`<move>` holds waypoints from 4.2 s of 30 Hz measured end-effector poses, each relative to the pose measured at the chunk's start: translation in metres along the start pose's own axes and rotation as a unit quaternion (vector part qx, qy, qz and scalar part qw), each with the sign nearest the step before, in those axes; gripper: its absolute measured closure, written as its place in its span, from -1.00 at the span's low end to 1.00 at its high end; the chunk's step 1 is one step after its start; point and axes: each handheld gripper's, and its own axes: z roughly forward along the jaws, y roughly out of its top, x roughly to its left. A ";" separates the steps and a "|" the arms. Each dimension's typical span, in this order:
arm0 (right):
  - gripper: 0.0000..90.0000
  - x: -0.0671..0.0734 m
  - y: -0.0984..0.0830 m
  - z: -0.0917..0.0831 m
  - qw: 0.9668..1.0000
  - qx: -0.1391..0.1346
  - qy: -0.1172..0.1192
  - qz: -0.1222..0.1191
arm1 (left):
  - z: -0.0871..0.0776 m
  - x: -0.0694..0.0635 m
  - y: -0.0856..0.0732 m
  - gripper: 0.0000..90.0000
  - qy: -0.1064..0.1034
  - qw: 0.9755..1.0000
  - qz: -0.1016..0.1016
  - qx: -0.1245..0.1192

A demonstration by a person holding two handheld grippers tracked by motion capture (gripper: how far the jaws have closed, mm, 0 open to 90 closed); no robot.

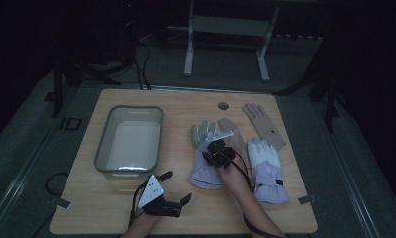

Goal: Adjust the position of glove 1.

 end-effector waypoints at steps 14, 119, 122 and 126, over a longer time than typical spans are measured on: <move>0.08 -0.005 -0.010 0.017 1.000 -0.011 0.026 0.008 | 0.000 0.000 0.000 -0.96 0.000 1.000 0.003 0.001; 0.73 -0.126 -0.147 -0.137 0.977 -0.065 -0.027 0.200 | 0.000 0.002 0.000 -0.96 0.001 1.000 -0.006 -0.001; 0.73 -0.120 -0.137 -0.150 0.978 -0.080 -0.032 0.191 | 0.000 0.001 0.000 -0.96 0.001 1.000 -0.005 -0.002; 0.73 -0.115 -0.121 -0.166 0.979 -0.099 -0.035 0.172 | -0.001 0.001 0.000 -0.96 0.003 1.000 -0.005 -0.003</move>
